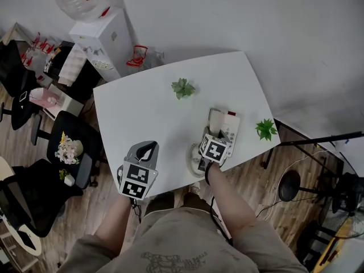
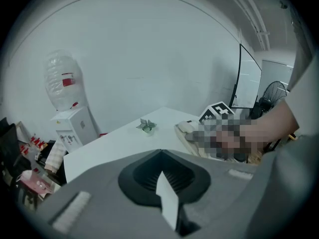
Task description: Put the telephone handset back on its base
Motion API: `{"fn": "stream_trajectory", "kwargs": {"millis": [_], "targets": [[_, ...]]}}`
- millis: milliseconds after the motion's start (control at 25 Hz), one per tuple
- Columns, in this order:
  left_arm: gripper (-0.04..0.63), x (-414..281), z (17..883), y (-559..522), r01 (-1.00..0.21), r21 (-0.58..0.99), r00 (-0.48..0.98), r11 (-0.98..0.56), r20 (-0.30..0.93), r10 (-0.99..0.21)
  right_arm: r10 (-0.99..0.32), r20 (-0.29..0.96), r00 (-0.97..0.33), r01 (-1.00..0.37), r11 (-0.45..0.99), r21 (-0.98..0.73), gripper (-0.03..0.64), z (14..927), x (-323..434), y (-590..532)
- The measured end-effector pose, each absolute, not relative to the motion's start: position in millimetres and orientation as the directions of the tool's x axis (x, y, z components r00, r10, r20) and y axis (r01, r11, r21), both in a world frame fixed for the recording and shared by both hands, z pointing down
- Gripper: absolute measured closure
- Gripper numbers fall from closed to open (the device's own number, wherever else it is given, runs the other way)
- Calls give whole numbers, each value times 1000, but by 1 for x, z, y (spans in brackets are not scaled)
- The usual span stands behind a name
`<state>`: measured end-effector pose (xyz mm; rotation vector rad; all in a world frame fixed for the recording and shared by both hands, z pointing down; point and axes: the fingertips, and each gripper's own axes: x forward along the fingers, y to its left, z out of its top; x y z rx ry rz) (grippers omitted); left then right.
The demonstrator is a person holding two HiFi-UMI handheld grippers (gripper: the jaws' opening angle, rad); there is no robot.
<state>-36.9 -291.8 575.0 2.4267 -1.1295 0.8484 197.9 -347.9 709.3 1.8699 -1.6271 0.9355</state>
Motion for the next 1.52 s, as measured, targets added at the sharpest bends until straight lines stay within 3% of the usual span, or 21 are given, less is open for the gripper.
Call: {"fn": "stream_trajectory", "kwargs": {"millis": [480,680,1000,1280,1520], "targets": [[595,-53,594,-271,-789,59,476,-611,687,-549,-622,771,140,-977,-212,6,368,713,198,-360],[595,-58,599,-266,-794,59,466,-606,698,-543,-621,777,99,-984,-177,-17,297,713,191,-361],[595,-60,588,-272,-805,32,455,-592,674,-582,-671,740,40,-997,-71,-10,273,681,189,-361],[595,-56,539,-293,-795,-103,427,-597,605,-672,-742,653,-153,-982,43,-182,357,604,180,-362],[595,-45,481,-315,-767,-229,433,-600,506,-746,-841,483,-244,-966,167,-198,433,507,176,-362]]}}
